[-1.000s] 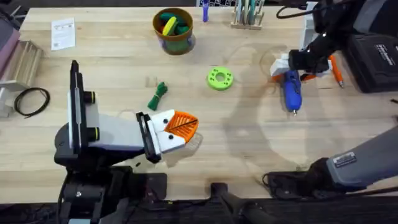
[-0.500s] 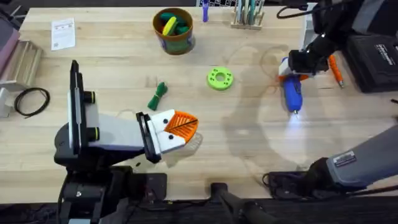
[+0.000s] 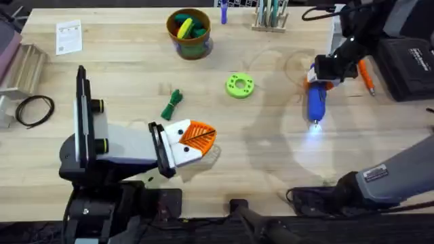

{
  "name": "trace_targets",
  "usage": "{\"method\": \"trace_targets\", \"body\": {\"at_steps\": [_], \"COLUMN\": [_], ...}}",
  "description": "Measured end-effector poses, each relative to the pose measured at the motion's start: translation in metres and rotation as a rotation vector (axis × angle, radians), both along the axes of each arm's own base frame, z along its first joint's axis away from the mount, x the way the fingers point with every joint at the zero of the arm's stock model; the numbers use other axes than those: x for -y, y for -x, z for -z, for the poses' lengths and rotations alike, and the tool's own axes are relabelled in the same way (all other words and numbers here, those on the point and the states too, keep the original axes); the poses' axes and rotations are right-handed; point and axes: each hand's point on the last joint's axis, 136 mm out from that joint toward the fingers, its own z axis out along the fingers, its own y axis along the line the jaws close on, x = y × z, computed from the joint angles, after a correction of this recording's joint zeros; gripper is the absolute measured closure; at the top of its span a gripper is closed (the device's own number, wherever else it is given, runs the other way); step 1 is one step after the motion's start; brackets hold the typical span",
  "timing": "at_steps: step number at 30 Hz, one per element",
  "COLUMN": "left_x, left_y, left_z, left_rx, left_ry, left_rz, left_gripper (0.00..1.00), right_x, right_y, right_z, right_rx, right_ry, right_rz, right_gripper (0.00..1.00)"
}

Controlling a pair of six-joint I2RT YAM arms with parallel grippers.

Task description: Pick up the gripper from the table and insert it into the empty holder that is missing its gripper. Then pick up a screw, insert it into the mounting hole, and use the screwdriver to tighten it. Finally, clean up the table by picking up the vegetable and placing it into the bucket.

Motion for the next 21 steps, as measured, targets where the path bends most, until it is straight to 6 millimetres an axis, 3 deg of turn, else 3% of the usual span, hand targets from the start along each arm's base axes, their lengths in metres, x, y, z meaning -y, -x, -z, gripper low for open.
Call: {"method": "trace_targets", "body": {"at_steps": [7, 10, 12, 16, 21], "left_x": [0.0, 0.0, 0.0, 0.0, 0.0], "left_y": [0.0, 0.0, 0.0, 0.0, 0.0], "left_z": [0.0, 0.0, 0.0, 0.0, 0.0], "left_rx": [0.0, 0.0, 0.0, 0.0, 0.0], "left_ry": [0.0, 0.0, 0.0, 0.0, 0.0], "left_rz": [0.0, 0.0, 0.0, 0.0, 0.0], "left_gripper": [0.986, 0.986, 0.986, 0.986, 0.986], "right_x": [-0.003, -0.007, -0.01, -0.016, -0.024], "right_y": [-0.003, -0.015, -0.026, -0.048, -0.054], "right_z": [-0.004, -0.019, -0.039, -0.106, -0.193], "right_rx": [0.009, 0.061, 0.126, 0.319, 0.549], "right_ry": [-0.024, -0.053, -0.073, -0.105, -0.123], "right_rz": [0.048, 0.055, 0.055, 0.045, 0.017], "right_gripper": [0.978, 0.978, 0.978, 0.978, 0.978]}}
